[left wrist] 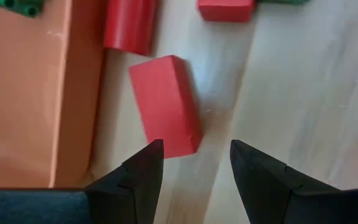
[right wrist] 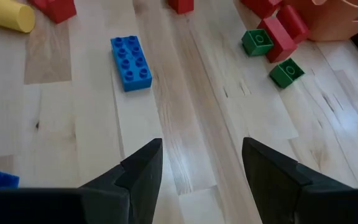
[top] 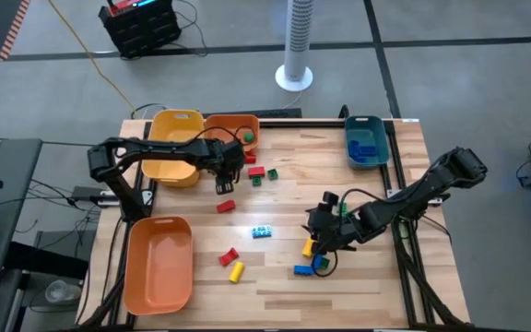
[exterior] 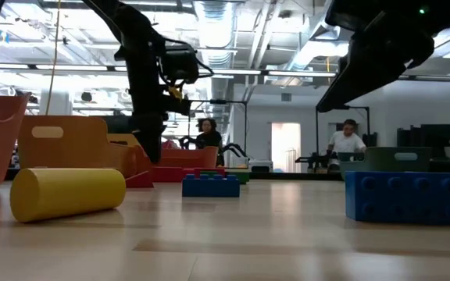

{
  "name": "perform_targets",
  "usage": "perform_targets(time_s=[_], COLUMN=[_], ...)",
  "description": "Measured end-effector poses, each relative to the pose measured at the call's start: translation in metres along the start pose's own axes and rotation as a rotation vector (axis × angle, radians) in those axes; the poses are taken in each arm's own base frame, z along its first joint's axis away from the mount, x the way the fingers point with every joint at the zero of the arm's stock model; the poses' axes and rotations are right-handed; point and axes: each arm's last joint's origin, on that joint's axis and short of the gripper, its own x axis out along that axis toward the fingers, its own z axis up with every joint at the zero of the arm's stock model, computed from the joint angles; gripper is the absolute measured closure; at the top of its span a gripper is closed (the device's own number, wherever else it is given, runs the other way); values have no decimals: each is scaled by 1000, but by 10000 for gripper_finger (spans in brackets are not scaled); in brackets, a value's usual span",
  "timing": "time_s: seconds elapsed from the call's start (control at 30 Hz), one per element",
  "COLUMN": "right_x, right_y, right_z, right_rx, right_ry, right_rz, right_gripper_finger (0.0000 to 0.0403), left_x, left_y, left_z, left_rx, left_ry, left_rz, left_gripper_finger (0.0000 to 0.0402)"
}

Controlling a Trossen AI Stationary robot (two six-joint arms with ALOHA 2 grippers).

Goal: Sort blocks
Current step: Put the red wooden block into the bottom orange bin

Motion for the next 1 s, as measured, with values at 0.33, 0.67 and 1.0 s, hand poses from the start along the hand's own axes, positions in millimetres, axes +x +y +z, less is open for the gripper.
perform_targets(time_s=[0.33, 0.67, 1.0], right_x=[0, 0, 0], right_y=[2, 2, 2], right_z=[4, 4, 4], right_rx=[-19, -19, -10], right_ry=[-32, -30, -30], right_rz=[15, 17, 18], right_gripper_finger=[172, 172, 172], left_x=[12, 42, 41], left_y=[15, 11, 4], left_z=[-2, -1, 3], left_rx=[-144, -188, -215], left_ry=[-1, 63, 48], left_rz=[-44, -43, -31], left_gripper_finger=[217, 203, 203])
